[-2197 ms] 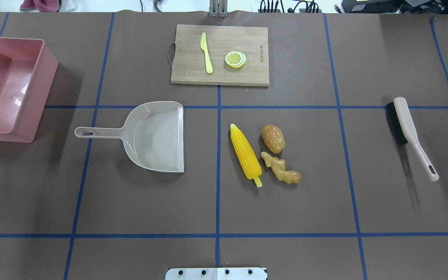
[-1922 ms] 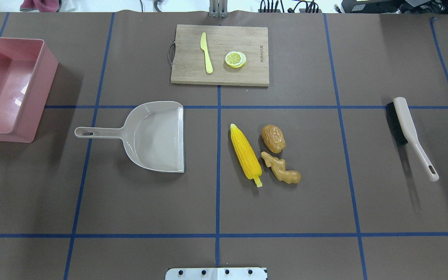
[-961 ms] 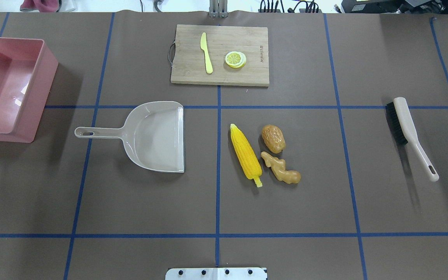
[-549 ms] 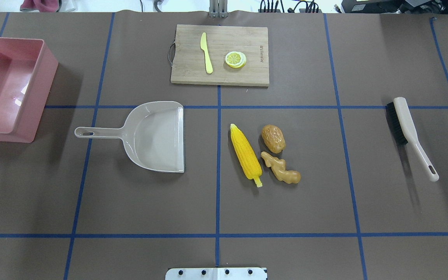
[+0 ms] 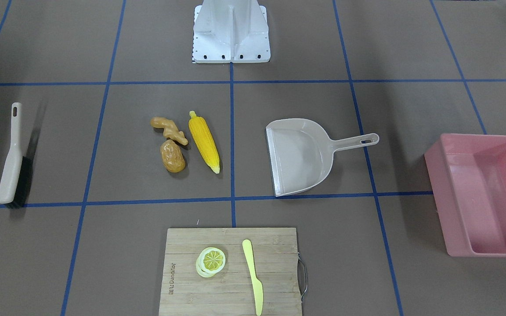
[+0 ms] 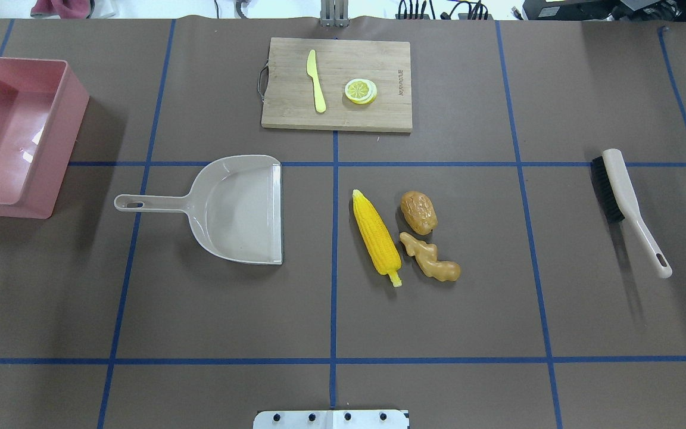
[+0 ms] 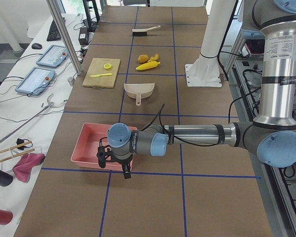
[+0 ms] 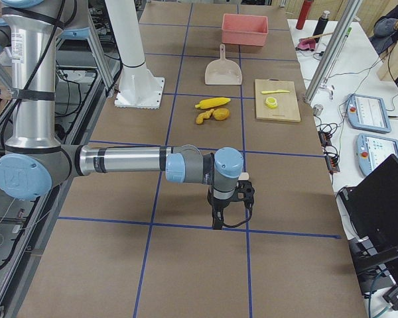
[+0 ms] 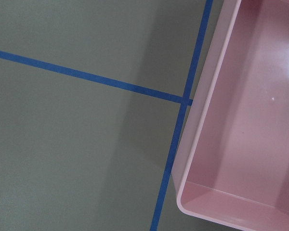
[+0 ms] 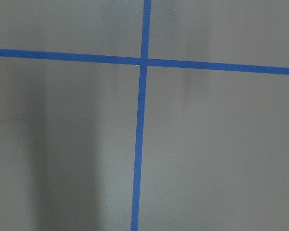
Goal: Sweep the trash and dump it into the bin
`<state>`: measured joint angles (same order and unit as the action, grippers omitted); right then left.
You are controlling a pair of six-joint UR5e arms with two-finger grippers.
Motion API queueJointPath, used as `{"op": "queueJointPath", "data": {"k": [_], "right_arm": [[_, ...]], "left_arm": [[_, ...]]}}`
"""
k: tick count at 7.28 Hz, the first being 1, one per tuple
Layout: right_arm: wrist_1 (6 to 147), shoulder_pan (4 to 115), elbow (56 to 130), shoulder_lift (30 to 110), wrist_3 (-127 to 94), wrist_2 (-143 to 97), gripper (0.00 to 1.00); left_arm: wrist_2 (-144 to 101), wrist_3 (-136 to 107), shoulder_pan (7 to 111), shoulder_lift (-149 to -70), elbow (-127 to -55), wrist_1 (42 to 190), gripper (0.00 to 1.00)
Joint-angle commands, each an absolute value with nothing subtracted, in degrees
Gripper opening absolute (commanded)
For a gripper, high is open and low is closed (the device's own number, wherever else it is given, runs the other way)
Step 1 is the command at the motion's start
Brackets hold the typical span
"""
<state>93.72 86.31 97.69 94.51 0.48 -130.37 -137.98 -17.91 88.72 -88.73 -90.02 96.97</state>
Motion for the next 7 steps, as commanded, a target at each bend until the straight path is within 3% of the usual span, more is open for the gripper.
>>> {"op": "queueJointPath", "data": {"k": [1, 5, 7], "right_arm": [[93.7, 86.3, 98.0, 94.6, 0.4, -130.3, 1.00], [93.8, 86.5, 99.9, 94.8, -0.2, -130.5, 1.00], [93.8, 86.5, 100.0, 94.9, 0.3, -130.4, 1.00]], "left_arm": [[-138.0, -17.8, 89.0, -88.4, -92.9, 96.6, 0.98], [-137.5, -17.4, 88.1, -90.0, -95.8, 95.2, 0.98], [-137.4, -17.5, 82.8, -91.9, -98.8, 94.7, 0.98]]}}
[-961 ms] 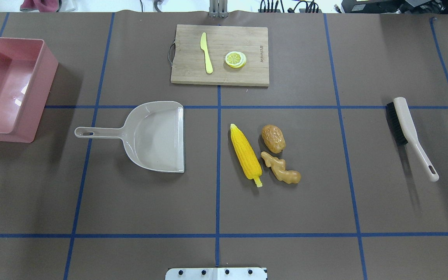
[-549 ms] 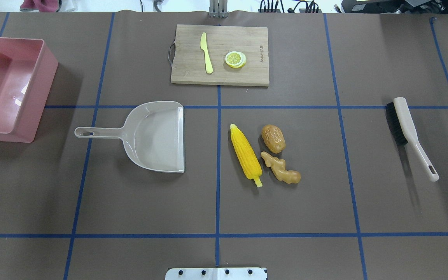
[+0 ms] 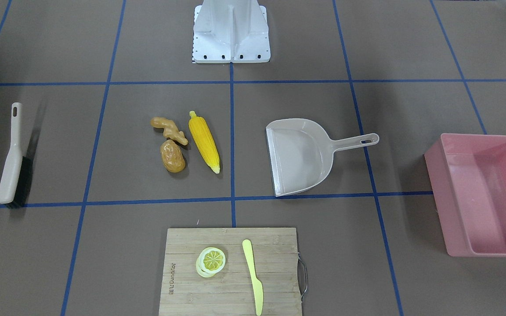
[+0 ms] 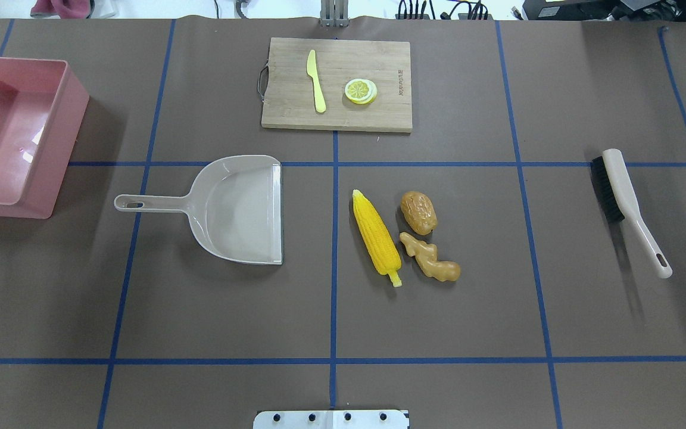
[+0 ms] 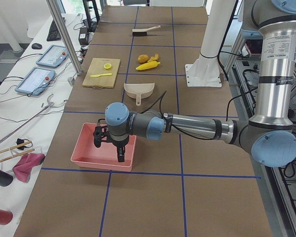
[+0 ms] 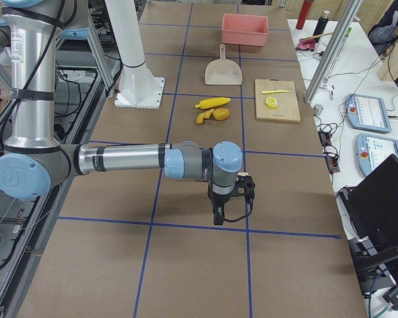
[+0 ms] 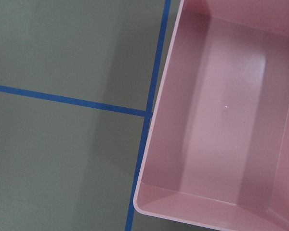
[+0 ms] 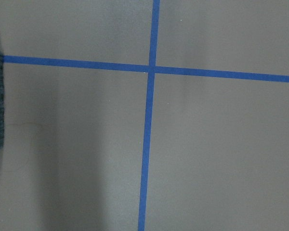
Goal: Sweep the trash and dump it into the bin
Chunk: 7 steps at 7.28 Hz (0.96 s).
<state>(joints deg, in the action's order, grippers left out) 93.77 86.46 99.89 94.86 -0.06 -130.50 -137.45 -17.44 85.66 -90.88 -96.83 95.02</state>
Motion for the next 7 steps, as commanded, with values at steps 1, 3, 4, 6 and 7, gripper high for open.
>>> {"op": "queueJointPath", "data": {"k": [1, 3, 4, 6, 7], "right_arm": [[93.8, 86.5, 100.1, 94.9, 0.0, -130.4, 1.00], [93.8, 86.5, 99.8, 95.0, -0.3, -130.3, 1.00], [93.8, 86.6, 99.9, 95.0, -0.3, -130.3, 1.00], [93.8, 86.7, 100.1, 95.2, 0.3, -130.4, 1.00], [93.8, 86.7, 100.2, 94.6, 0.3, -130.4, 1.00]], "left_arm": [[-137.4, -17.5, 80.5, -94.3, -99.5, 94.6, 0.98], [-136.6, -17.5, 74.5, -97.3, -101.2, 94.6, 0.98], [-135.2, -17.4, 74.2, -98.9, -101.6, 94.9, 0.98], [-129.5, -13.7, 67.2, -103.1, -103.7, 94.7, 0.98], [-126.8, -8.1, 64.4, -103.1, -105.0, 94.6, 0.98]]}}
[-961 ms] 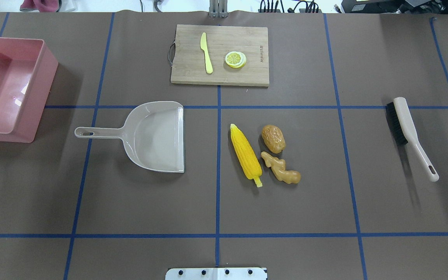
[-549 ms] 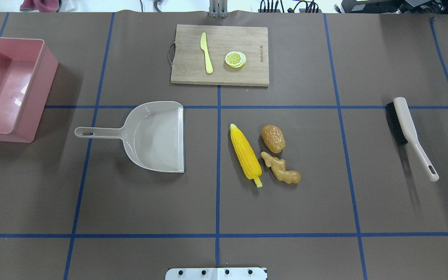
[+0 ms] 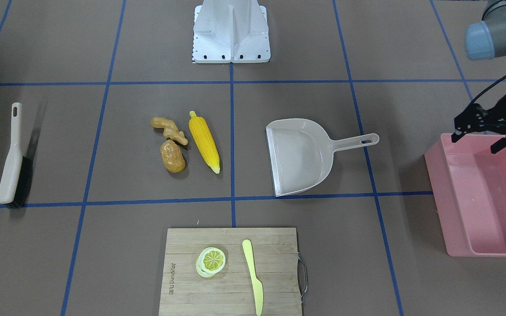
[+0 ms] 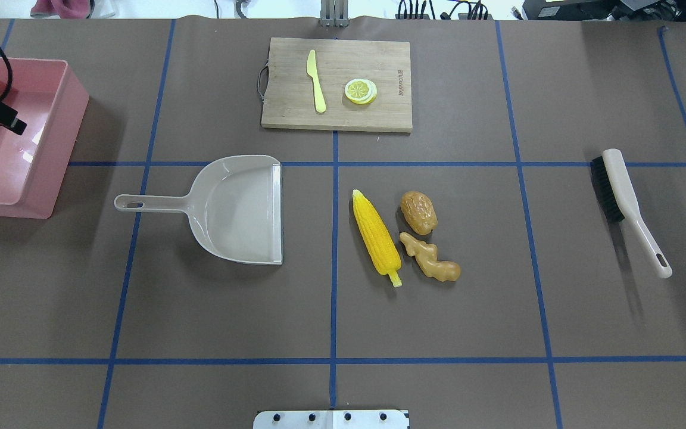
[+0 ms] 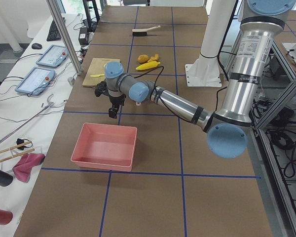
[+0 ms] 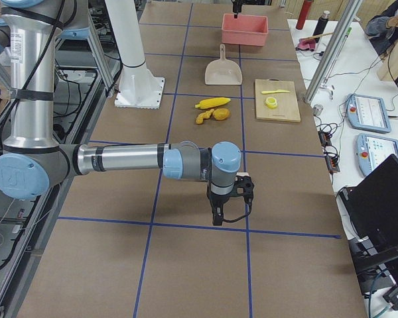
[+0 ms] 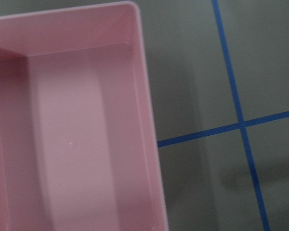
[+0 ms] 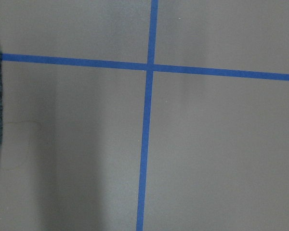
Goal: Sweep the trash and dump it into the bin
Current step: 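Move the left gripper from above the pink bin toward the white dustpan handle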
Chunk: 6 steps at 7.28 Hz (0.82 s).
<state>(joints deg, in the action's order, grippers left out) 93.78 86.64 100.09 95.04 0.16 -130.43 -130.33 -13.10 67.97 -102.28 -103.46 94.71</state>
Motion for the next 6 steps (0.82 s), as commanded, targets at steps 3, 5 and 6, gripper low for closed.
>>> {"op": "queueJointPath", "data": {"k": [3, 5, 6], "right_arm": [[93.7, 86.6, 100.1, 93.7, 0.5, -130.3, 1.00], [93.8, 86.6, 100.5, 93.7, 0.4, -130.6, 1.00], [93.7, 86.6, 100.5, 93.7, 0.4, -130.5, 1.00]], "left_arm": [[-124.5, 9.6, 63.2, -105.3, -107.2, 88.0, 0.98], [-124.5, 13.4, 63.2, -110.4, -110.6, 77.7, 0.98], [-124.5, 15.4, 62.7, -112.0, -110.5, 76.0, 0.98]]}}
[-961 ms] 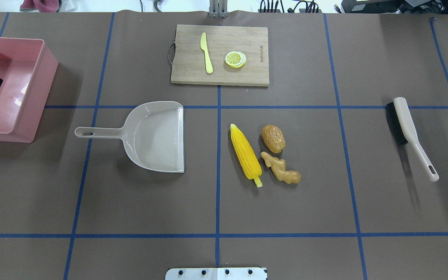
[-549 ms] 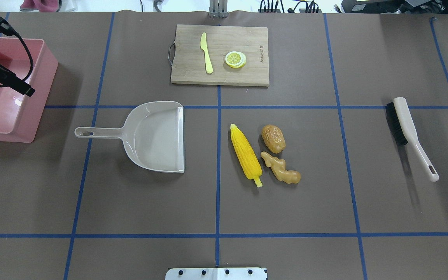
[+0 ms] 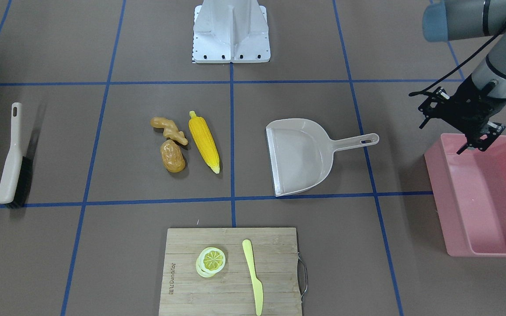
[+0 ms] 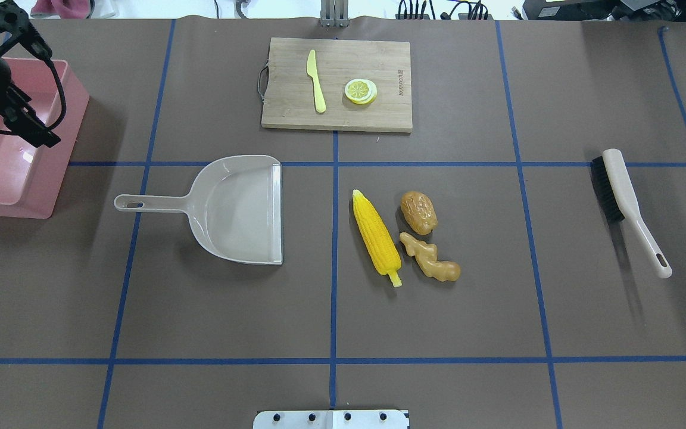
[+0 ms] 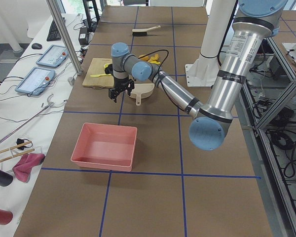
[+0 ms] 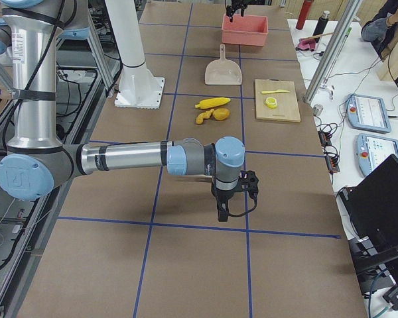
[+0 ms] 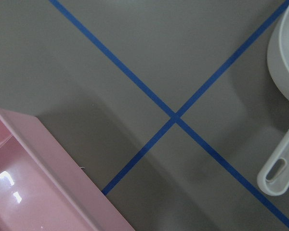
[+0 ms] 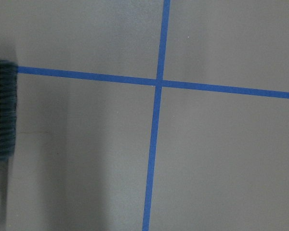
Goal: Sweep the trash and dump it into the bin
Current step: 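Move the left gripper from above the pink bin toward the white dustpan handle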
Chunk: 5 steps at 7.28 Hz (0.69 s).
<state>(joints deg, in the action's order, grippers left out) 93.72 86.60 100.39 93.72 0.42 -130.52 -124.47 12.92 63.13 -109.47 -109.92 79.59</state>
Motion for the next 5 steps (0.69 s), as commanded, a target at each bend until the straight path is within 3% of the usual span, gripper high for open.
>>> {"op": "queueJointPath", "data": {"k": [1, 5], "right_arm": [[93.8, 86.6, 101.2, 93.7, 0.4, -130.6, 1.00], [93.8, 84.8, 102.0, 94.2, 0.1, -131.2, 1.00]], "left_arm": [[-124.5, 21.0, 60.8, -112.4, -111.4, 75.5, 0.98], [-116.3, 33.6, 50.0, -112.7, -111.0, 80.0, 0.98]]}}
